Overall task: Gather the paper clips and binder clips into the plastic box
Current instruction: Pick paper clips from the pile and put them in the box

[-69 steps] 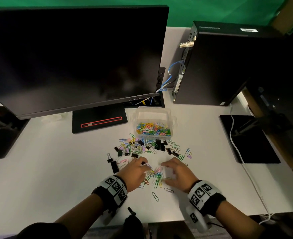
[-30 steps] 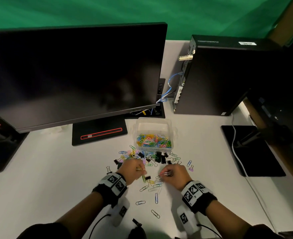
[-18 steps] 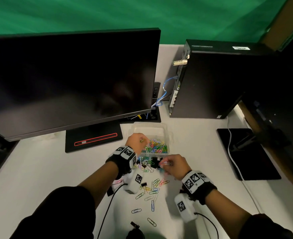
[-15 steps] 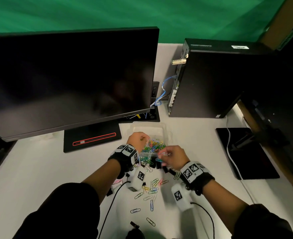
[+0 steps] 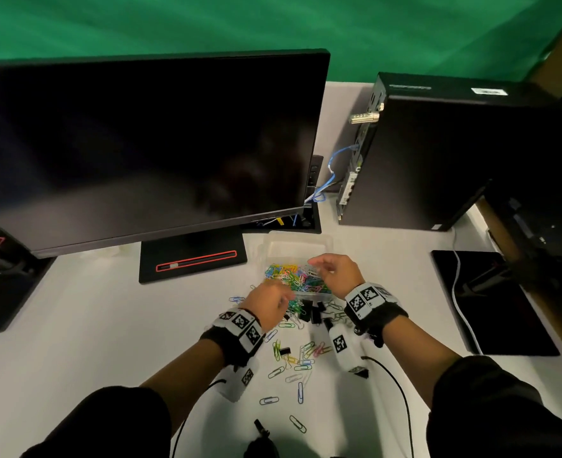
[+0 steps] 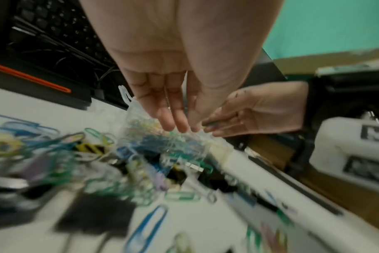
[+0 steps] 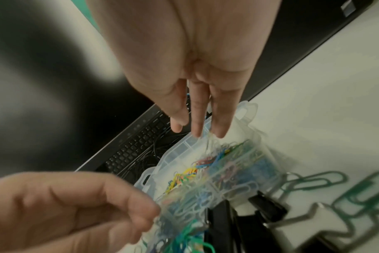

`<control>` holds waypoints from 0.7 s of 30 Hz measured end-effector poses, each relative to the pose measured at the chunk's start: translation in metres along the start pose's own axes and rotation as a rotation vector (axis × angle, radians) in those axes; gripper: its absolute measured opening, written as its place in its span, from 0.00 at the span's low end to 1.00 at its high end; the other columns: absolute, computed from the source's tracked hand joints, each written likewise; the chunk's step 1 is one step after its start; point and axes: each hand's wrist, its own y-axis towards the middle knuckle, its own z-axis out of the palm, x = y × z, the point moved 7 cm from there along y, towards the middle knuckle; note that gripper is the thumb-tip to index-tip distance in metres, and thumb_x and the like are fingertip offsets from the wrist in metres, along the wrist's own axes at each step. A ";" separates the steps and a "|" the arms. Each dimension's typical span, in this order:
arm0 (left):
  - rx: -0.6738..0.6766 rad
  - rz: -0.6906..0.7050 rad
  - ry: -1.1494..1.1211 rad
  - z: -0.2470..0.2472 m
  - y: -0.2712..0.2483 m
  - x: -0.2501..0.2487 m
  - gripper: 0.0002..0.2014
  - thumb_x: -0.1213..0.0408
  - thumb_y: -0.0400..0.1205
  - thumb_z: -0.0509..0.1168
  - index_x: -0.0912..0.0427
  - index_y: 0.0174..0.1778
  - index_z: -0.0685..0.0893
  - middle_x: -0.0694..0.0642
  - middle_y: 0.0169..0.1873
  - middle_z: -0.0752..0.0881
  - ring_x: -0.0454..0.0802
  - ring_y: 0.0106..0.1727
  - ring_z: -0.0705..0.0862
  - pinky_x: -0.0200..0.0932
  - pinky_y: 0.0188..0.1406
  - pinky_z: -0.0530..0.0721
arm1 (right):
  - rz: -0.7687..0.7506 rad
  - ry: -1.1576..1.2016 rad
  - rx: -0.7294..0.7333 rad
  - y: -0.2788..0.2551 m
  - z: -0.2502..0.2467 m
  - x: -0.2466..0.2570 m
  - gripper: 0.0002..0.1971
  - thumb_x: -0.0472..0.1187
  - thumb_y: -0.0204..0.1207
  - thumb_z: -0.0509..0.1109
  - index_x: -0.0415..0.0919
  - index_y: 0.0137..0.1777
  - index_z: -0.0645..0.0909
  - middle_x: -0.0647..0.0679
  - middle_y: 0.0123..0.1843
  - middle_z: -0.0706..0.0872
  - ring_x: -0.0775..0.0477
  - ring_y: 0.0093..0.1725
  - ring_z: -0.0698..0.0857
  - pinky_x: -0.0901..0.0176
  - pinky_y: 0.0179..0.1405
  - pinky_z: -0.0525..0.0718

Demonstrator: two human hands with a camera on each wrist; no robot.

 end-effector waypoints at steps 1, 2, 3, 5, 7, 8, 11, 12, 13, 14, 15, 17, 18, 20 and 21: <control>0.039 0.037 0.066 0.007 -0.004 -0.001 0.17 0.72 0.82 0.56 0.61 0.65 0.80 0.61 0.62 0.81 0.56 0.65 0.78 0.46 0.70 0.74 | -0.020 -0.016 -0.007 -0.004 0.001 0.002 0.16 0.26 0.74 0.62 0.40 0.53 0.86 0.43 0.56 0.88 0.47 0.53 0.84 0.61 0.58 0.79; 0.073 0.074 0.137 0.015 -0.008 -0.001 0.19 0.72 0.82 0.55 0.61 0.69 0.76 0.61 0.67 0.78 0.56 0.69 0.74 0.46 0.73 0.70 | -0.040 -0.030 -0.011 -0.008 0.002 0.004 0.16 0.25 0.73 0.61 0.40 0.52 0.86 0.43 0.55 0.89 0.49 0.51 0.83 0.62 0.55 0.79; 0.099 0.106 0.200 0.022 -0.012 0.000 0.22 0.72 0.81 0.55 0.60 0.73 0.71 0.60 0.71 0.74 0.56 0.73 0.71 0.48 0.76 0.68 | -0.063 -0.036 -0.008 -0.012 0.004 0.004 0.15 0.25 0.73 0.62 0.39 0.51 0.86 0.43 0.54 0.89 0.49 0.48 0.82 0.63 0.52 0.78; 0.139 0.125 0.301 0.034 -0.020 0.004 0.26 0.70 0.81 0.55 0.56 0.78 0.64 0.59 0.77 0.66 0.57 0.78 0.64 0.51 0.79 0.63 | -0.100 -0.045 0.022 -0.023 0.012 0.003 0.12 0.27 0.74 0.63 0.38 0.47 0.87 0.41 0.52 0.88 0.50 0.45 0.81 0.63 0.50 0.77; 0.186 0.119 0.366 0.042 -0.030 0.009 0.28 0.66 0.83 0.56 0.52 0.80 0.58 0.57 0.81 0.59 0.57 0.81 0.57 0.54 0.82 0.57 | -0.110 -0.104 0.086 -0.033 0.024 -0.003 0.10 0.28 0.74 0.65 0.39 0.46 0.87 0.41 0.51 0.88 0.50 0.45 0.82 0.64 0.50 0.78; 0.215 0.116 0.382 0.047 -0.036 0.010 0.28 0.64 0.83 0.55 0.50 0.80 0.56 0.56 0.82 0.55 0.57 0.82 0.53 0.56 0.82 0.53 | -0.120 -0.155 0.121 -0.038 0.030 -0.006 0.11 0.28 0.73 0.64 0.40 0.47 0.86 0.41 0.52 0.88 0.50 0.45 0.82 0.65 0.50 0.77; 0.292 0.117 0.411 0.060 -0.055 0.011 0.28 0.60 0.85 0.54 0.43 0.80 0.52 0.52 0.83 0.45 0.62 0.83 0.42 0.62 0.81 0.42 | -0.205 -0.319 0.210 -0.050 0.051 -0.016 0.17 0.30 0.72 0.64 0.41 0.59 0.82 0.42 0.60 0.83 0.44 0.59 0.80 0.62 0.60 0.73; 0.312 0.126 0.415 0.063 -0.061 0.012 0.28 0.58 0.85 0.53 0.41 0.80 0.51 0.52 0.83 0.43 0.65 0.82 0.40 0.63 0.80 0.38 | -0.219 -0.364 0.238 -0.054 0.058 -0.019 0.19 0.32 0.73 0.65 0.43 0.64 0.79 0.43 0.65 0.80 0.44 0.65 0.76 0.60 0.67 0.71; 0.326 0.140 0.421 0.067 -0.066 0.013 0.28 0.56 0.84 0.52 0.39 0.79 0.50 0.52 0.83 0.41 0.67 0.82 0.38 0.63 0.78 0.34 | -0.220 -0.403 0.261 -0.058 0.063 -0.024 0.22 0.35 0.73 0.66 0.44 0.68 0.76 0.43 0.68 0.77 0.43 0.69 0.72 0.56 0.72 0.68; 0.336 0.154 0.429 0.070 -0.071 0.014 0.27 0.53 0.83 0.49 0.37 0.79 0.50 0.52 0.83 0.40 0.70 0.81 0.37 0.63 0.74 0.30 | -0.214 -0.436 0.273 -0.061 0.065 -0.028 0.23 0.38 0.73 0.67 0.46 0.70 0.74 0.43 0.69 0.75 0.42 0.70 0.70 0.52 0.74 0.68; 0.344 0.164 0.437 0.072 -0.075 0.015 0.27 0.49 0.81 0.45 0.35 0.78 0.49 0.51 0.83 0.40 0.71 0.80 0.36 0.63 0.72 0.28 | -0.207 -0.459 0.276 -0.063 0.066 -0.031 0.24 0.40 0.73 0.68 0.46 0.70 0.73 0.44 0.67 0.76 0.41 0.69 0.70 0.50 0.73 0.69; 0.377 0.159 0.447 0.073 -0.083 0.015 0.28 0.45 0.79 0.41 0.33 0.77 0.46 0.49 0.83 0.40 0.72 0.80 0.35 0.67 0.73 0.29 | -0.189 -0.462 0.267 -0.067 0.064 -0.035 0.21 0.43 0.73 0.69 0.46 0.66 0.76 0.44 0.62 0.78 0.42 0.65 0.71 0.52 0.68 0.71; 0.406 0.141 0.442 0.073 -0.087 0.015 0.27 0.47 0.82 0.44 0.34 0.78 0.46 0.48 0.83 0.41 0.71 0.80 0.35 0.70 0.75 0.32 | -0.184 -0.455 0.260 -0.068 0.061 -0.036 0.19 0.46 0.72 0.69 0.45 0.63 0.78 0.44 0.60 0.79 0.43 0.63 0.72 0.53 0.66 0.72; 0.438 0.115 0.434 0.070 -0.094 0.013 0.27 0.52 0.85 0.50 0.38 0.79 0.49 0.47 0.83 0.46 0.67 0.82 0.38 0.72 0.77 0.37 | -0.184 -0.472 0.272 -0.072 0.059 -0.038 0.15 0.51 0.72 0.69 0.44 0.55 0.82 0.45 0.56 0.81 0.44 0.60 0.74 0.53 0.62 0.74; 0.423 0.113 0.412 0.066 -0.095 0.011 0.26 0.53 0.85 0.50 0.39 0.79 0.52 0.47 0.83 0.50 0.65 0.82 0.41 0.72 0.78 0.40 | -0.183 -0.484 0.285 -0.073 0.059 -0.038 0.15 0.52 0.73 0.68 0.44 0.54 0.83 0.45 0.55 0.82 0.44 0.59 0.75 0.53 0.62 0.75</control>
